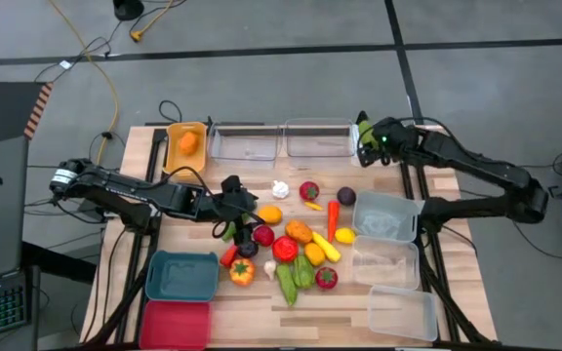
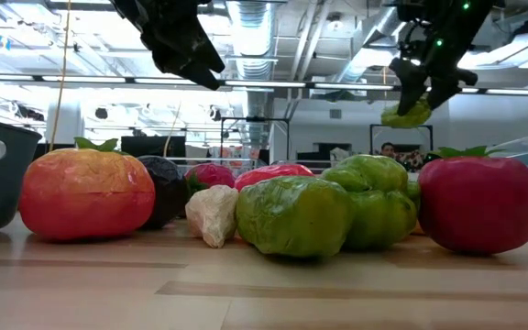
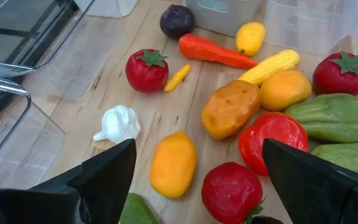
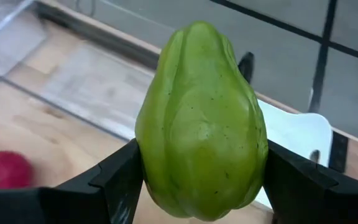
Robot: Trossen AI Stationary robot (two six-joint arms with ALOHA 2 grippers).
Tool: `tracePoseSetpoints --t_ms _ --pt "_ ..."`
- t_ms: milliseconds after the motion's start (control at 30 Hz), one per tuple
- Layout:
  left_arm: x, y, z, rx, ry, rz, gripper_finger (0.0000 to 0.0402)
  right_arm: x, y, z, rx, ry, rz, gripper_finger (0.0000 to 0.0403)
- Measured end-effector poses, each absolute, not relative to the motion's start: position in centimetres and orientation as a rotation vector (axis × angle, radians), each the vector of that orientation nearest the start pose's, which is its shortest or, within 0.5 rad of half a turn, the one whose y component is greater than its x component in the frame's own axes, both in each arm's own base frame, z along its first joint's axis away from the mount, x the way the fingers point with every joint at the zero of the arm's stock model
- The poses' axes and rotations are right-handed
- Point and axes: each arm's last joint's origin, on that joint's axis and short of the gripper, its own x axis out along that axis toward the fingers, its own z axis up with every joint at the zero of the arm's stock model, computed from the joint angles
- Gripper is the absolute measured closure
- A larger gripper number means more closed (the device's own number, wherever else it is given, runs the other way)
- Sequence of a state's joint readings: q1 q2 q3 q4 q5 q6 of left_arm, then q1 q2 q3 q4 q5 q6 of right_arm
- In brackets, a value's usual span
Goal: Sort produce into baskets
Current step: Put the green chayote into the white bin, then put the red tomato into the left transparent bin
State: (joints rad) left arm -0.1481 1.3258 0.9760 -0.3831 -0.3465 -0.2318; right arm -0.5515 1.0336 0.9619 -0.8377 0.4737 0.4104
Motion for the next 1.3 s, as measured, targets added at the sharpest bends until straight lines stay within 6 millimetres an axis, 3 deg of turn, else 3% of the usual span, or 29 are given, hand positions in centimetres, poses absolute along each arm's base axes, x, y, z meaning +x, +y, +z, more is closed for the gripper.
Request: tracePoseSetpoints --t_ms 267,733,1300 --pt "27.6 -3.1 26.8 -0.042 0.684 0.270 0.0063 14.4 -13.6 29.3 0.423 0.756 -1.292 0.0096" --pt "27.6 -3.1 26.8 -0.041 0.684 0.270 0.0063 15.0 -17.6 25.5 0.492 0.951 -1.388 0.0096" --pt "27.6 -3.1 26.8 -0.041 0.684 0.273 0.0063 15.3 -18.0 24.8 0.463 1.022 -1.356 0.0037"
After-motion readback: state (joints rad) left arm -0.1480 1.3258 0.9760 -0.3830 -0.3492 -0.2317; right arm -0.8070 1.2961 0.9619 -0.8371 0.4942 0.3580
